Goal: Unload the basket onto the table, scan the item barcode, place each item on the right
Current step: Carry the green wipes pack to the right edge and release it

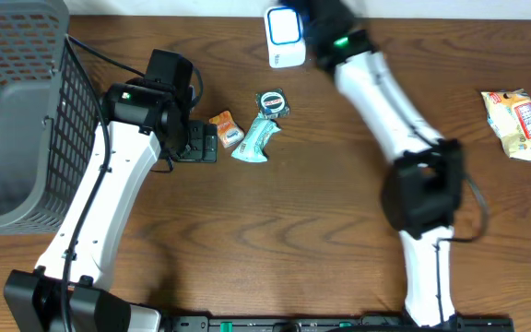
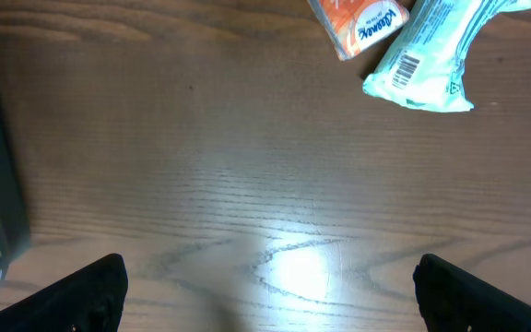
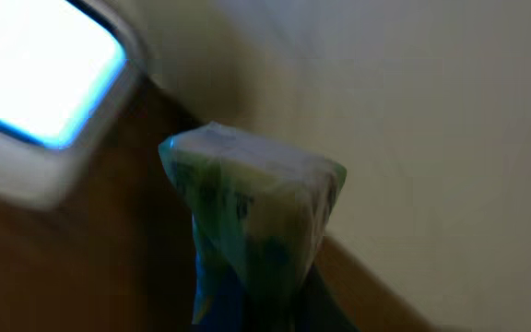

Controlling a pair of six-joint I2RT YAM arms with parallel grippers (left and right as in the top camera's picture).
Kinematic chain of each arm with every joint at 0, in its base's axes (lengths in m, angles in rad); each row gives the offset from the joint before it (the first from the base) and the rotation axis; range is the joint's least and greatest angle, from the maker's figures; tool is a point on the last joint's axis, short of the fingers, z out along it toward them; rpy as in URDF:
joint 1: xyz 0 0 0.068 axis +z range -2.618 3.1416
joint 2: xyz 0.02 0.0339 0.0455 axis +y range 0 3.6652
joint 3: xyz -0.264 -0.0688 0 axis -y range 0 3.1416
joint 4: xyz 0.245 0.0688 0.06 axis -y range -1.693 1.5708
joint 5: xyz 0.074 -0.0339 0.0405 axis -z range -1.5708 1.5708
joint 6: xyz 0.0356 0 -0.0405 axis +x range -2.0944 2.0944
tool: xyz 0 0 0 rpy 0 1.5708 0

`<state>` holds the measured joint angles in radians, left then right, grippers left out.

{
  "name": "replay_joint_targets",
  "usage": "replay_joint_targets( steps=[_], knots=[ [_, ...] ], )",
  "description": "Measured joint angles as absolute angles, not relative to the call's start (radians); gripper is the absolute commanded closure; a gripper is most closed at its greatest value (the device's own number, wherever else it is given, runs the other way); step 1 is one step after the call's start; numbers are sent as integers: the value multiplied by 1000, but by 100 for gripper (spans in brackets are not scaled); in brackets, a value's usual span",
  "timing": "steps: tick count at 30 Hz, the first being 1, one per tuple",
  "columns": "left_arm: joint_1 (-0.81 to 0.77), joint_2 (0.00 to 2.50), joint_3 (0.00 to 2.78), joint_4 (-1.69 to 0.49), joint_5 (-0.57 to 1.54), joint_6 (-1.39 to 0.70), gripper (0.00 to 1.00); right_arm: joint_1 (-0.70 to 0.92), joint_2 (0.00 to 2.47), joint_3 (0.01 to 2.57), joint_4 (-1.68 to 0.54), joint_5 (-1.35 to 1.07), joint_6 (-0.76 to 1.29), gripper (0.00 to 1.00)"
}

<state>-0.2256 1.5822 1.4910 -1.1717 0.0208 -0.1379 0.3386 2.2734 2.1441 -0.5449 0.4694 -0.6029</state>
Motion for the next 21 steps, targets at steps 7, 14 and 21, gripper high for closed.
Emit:
replay_joint_targets(
  steps=[7,14,21],
  knots=[
    [-226,1582,1491,-1172,21,-138,2,21,2251,2155,-1007,280,-449,99],
    [-226,1582,1491,-1172,21,-138,2,-182,2322,2143,-1084,135,-301,99],
    [-226,1582,1491,-1172,21,-138,2,-304,2375,2141,-1088,9,-257,99]
  ],
)
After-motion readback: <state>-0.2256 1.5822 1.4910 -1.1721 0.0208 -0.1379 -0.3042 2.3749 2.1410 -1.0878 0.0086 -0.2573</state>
